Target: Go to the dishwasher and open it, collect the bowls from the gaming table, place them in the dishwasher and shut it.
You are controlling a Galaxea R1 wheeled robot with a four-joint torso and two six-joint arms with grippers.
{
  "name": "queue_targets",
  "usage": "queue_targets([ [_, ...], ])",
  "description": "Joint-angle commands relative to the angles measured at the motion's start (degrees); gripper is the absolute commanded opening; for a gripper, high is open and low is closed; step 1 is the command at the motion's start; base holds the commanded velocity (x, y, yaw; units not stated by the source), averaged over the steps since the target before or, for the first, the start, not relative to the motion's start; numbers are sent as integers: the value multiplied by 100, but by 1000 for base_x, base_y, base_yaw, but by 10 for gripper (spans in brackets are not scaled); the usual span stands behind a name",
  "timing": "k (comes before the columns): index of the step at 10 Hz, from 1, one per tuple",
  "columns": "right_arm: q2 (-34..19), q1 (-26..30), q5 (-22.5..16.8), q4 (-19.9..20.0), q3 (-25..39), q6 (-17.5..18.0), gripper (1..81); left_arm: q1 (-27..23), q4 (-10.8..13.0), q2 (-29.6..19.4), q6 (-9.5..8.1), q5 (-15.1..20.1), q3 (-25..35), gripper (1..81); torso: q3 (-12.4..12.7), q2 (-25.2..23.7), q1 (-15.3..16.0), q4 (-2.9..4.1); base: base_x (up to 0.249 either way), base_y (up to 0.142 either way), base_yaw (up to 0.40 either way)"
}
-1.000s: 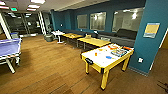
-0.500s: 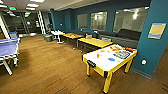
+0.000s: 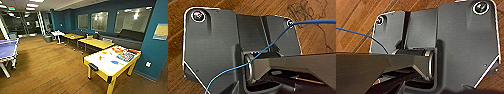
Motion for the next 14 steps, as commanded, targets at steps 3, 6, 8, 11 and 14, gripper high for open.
queue_targets([
  [3, 12, 206, -302, -35, 49, -54, 811, -213, -12, -20, -24, 326, 38, 811, 0, 0, 2, 0, 205, 76, 0],
  [6, 21, 206, -302, -35, 49, -54, 811, -213, -21, -38, -24, 326, 30, 811, 0, 0, 2, 0, 205, 77, 0],
  [8, 21, 206, -302, -35, 49, -54, 811, -213, -21, -38, -24, 326, 38, 811, 0, 0, 2, 0, 205, 80, 0],
  [11, 21, 215, -302, -35, 49, -54, 811, -221, -21, -38, -24, 326, 38, 811, 0, 0, 2, 0, 199, 94, 0],
  [14, 30, 223, -302, -35, 49, -54, 811, -213, -21, -38, -24, 326, 38, 811, 0, 0, 7, 0, 169, 111, 0],
])
